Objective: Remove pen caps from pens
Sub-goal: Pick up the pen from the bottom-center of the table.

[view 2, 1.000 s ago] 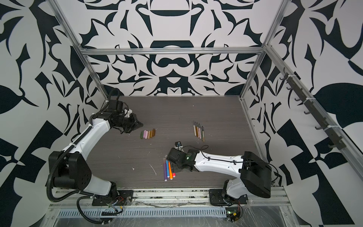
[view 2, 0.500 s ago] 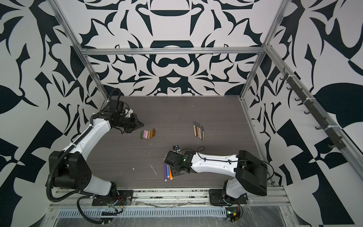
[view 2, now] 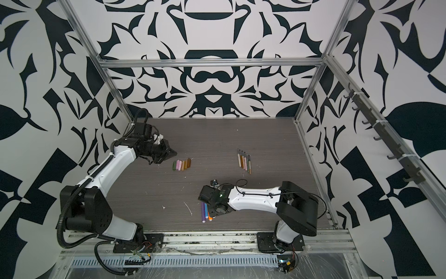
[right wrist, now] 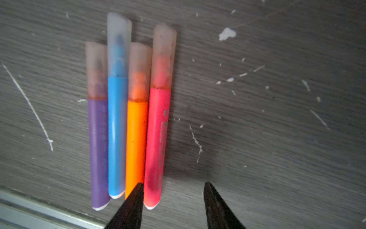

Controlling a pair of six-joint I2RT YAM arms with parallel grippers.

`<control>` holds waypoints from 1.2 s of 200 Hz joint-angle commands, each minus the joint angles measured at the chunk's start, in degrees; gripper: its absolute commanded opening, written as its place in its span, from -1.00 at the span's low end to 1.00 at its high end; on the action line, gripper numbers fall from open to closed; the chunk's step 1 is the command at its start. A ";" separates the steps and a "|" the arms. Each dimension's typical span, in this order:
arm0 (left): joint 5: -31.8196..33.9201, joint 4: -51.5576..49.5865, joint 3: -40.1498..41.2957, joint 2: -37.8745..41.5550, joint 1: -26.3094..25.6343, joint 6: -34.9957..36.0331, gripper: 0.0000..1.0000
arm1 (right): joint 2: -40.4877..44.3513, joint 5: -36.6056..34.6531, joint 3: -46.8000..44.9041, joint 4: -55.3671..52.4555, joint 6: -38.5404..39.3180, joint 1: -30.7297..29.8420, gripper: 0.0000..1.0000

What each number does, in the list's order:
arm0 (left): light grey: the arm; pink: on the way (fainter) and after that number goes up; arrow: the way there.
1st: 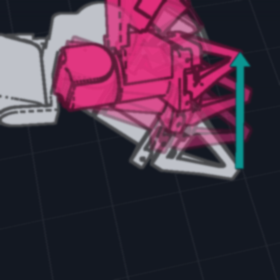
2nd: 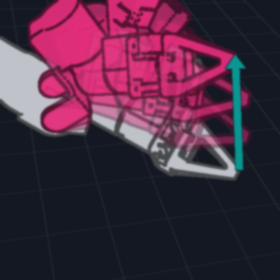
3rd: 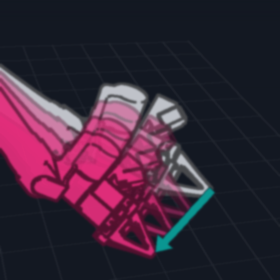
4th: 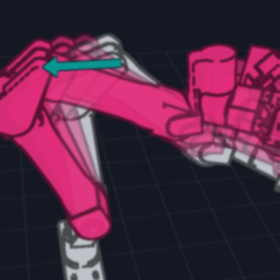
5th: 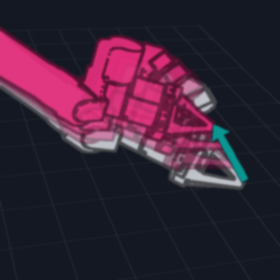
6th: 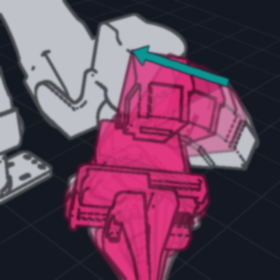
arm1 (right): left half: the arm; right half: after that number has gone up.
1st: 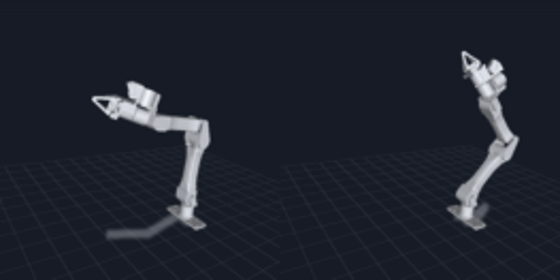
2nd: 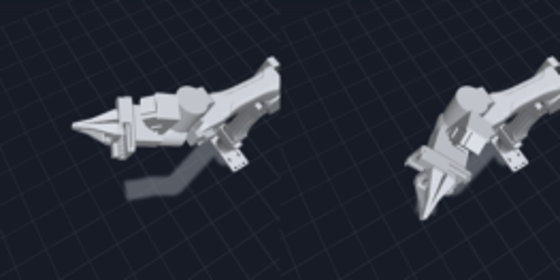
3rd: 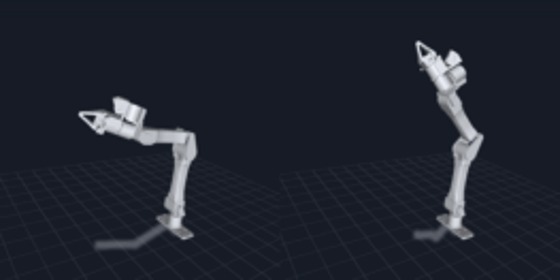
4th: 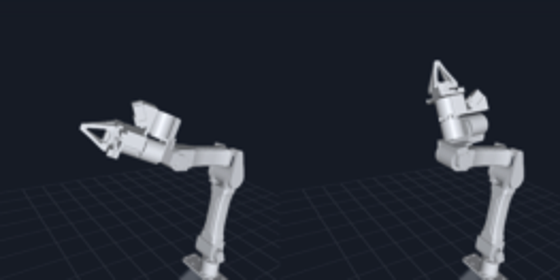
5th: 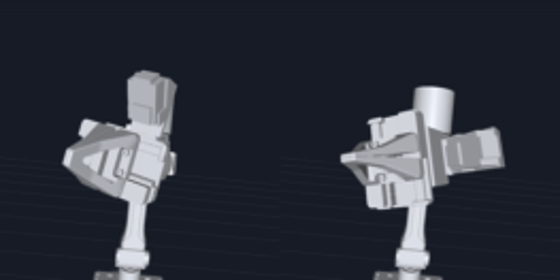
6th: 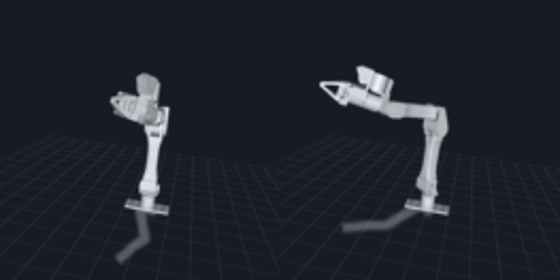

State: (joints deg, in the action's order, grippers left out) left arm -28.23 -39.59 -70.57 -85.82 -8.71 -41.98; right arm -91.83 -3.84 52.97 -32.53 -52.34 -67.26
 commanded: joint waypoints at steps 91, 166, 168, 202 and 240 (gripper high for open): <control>-0.65 0.36 -0.30 -0.85 -0.34 -0.30 -0.90 | -1.76 0.23 3.50 -4.12 -1.01 -0.30 -0.38; -1.02 0.48 0.07 -0.58 -0.69 -0.56 -0.90 | -3.94 1.72 3.71 -4.03 -1.50 -0.21 -0.39; -1.01 0.48 0.08 -0.58 -0.74 -0.56 -0.90 | -4.03 1.77 3.72 -4.03 -1.51 -0.23 -0.40; -1.07 0.43 0.21 -0.23 -0.78 -0.82 -0.90 | -4.89 2.08 4.25 -4.30 -1.45 0.11 -0.45; -1.36 0.55 0.25 -0.14 -1.87 -1.59 -0.89 | -5.12 2.34 3.69 -4.45 -1.39 1.45 -0.59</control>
State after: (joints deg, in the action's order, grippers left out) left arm -28.62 -38.74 -70.57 -86.59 -9.69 -42.68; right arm -97.21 -1.63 55.81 -35.44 -53.06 -66.78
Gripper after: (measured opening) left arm 0.052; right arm 0.228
